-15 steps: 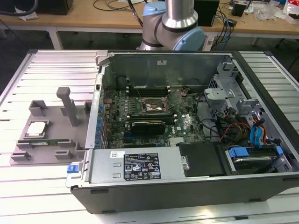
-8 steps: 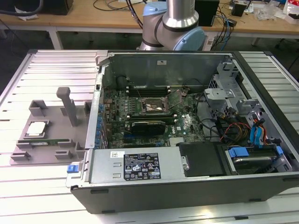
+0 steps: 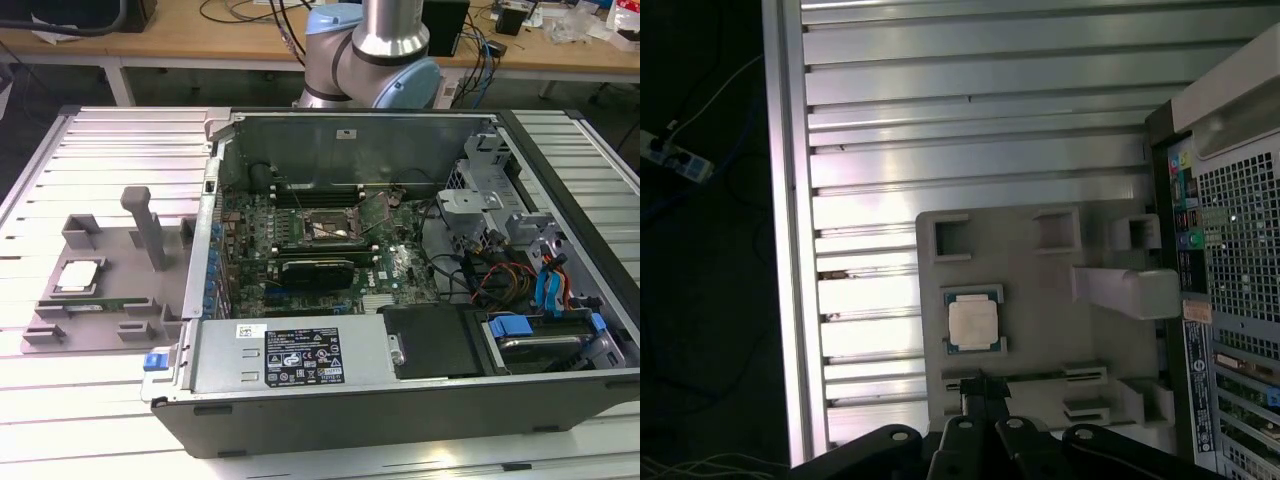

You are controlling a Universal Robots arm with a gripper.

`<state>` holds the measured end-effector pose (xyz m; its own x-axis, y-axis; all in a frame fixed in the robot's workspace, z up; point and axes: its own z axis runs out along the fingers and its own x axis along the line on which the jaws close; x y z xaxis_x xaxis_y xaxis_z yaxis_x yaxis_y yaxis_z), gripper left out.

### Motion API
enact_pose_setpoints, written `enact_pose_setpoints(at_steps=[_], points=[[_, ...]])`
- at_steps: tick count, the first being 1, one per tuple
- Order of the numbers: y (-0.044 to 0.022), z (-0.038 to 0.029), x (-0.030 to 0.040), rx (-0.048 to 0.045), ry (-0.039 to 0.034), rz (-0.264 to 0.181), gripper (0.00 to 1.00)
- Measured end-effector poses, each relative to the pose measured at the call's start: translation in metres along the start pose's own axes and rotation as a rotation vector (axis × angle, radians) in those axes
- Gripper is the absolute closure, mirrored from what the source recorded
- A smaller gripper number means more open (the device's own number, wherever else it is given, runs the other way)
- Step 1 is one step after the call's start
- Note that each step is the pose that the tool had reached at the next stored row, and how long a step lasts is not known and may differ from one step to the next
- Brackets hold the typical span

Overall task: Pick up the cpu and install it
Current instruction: 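Reach for the cpu, then pick up the cpu and move it towards the insertion slot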

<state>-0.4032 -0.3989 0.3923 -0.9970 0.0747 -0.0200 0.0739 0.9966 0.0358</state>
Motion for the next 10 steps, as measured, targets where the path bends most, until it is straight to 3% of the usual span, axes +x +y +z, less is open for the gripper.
enact_pose_setpoints(at_steps=[10], points=[[0.0, 0.0, 0.0, 0.0005, -0.0001, 0.0, 0.89]])
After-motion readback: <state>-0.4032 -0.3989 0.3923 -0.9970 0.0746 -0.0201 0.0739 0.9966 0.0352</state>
